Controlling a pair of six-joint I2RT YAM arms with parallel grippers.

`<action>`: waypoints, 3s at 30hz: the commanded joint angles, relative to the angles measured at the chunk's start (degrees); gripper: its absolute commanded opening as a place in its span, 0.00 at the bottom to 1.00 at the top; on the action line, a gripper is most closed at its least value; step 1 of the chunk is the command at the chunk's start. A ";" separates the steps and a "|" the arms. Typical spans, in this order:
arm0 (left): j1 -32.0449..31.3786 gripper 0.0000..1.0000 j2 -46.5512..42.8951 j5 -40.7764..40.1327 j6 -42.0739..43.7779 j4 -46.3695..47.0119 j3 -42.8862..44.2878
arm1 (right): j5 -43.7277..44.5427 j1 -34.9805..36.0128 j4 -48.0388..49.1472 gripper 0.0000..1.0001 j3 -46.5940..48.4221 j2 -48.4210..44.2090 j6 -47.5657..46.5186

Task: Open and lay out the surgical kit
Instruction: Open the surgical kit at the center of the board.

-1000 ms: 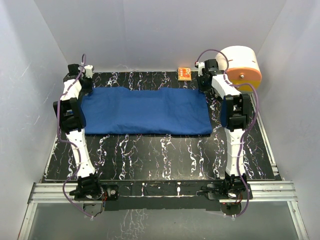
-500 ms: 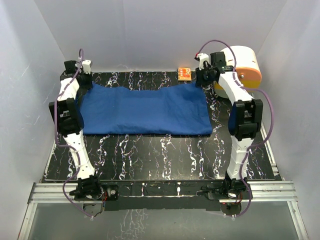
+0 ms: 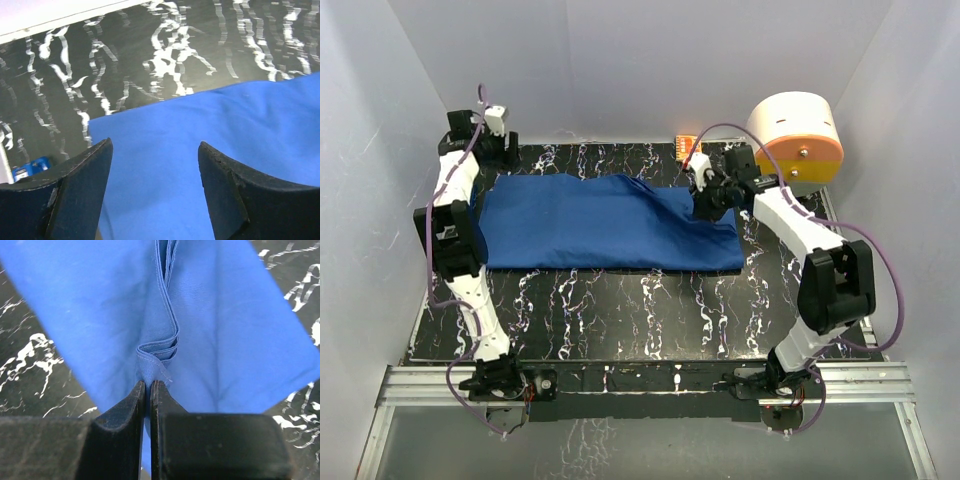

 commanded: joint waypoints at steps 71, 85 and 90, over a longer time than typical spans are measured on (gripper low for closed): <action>-33.01 0.49 -19.16 18.07 55.47 -17.47 -19.06 | -18.31 -1.11 -33.94 0.00 2.11 -24.31 -11.17; -35.69 0.00 -29.32 11.27 53.41 -28.03 -22.32 | -14.47 -1.11 -36.51 0.00 0.59 -27.00 -13.17; -41.00 0.00 -38.76 6.67 48.64 -34.02 -30.32 | -10.87 -1.11 -38.81 0.00 -1.37 -27.94 -14.44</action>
